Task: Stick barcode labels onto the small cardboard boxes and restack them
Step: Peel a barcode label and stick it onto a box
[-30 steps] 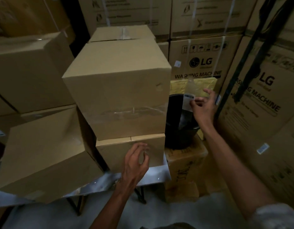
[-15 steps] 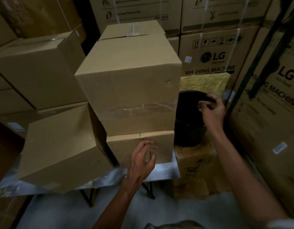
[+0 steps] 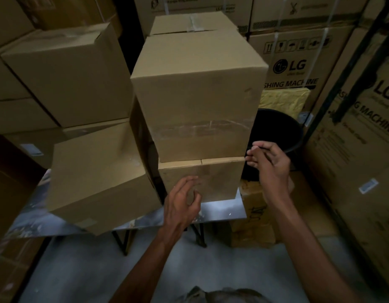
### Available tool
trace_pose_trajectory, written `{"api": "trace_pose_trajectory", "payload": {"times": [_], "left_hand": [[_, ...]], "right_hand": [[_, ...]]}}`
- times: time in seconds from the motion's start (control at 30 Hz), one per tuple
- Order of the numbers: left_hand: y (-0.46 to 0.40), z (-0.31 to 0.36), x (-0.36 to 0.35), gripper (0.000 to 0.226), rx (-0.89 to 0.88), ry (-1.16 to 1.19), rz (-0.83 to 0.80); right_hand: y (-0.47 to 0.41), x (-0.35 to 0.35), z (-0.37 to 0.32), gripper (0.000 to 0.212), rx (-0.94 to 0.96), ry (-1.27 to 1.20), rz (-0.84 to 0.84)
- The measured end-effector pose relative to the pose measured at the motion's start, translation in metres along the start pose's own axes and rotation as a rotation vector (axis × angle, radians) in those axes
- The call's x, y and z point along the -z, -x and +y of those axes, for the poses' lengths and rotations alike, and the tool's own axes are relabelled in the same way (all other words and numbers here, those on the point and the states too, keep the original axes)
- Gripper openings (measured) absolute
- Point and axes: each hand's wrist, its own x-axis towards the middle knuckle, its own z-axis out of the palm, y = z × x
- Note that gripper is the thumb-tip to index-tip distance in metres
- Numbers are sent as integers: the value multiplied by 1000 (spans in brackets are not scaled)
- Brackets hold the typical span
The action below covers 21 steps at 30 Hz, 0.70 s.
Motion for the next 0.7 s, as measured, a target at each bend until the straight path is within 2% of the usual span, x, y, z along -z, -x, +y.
{"api": "trace_pose_trajectory", "payload": {"times": [0.27, 0.5, 0.6, 0.7], "left_hand": [[16, -18, 46, 34, 21, 48, 93], [20, -47, 112, 33, 7, 68, 295], [20, -68, 145, 30, -14, -4, 404], [14, -90, 179, 34, -9, -91, 479]], "right_hand": [[58, -61, -5, 9, -26, -16, -176], [96, -141, 10, 8, -40, -26, -431], [103, -182, 15, 11, -45, 41, -500], [102, -226, 18, 9, 47, 187, -576]]}}
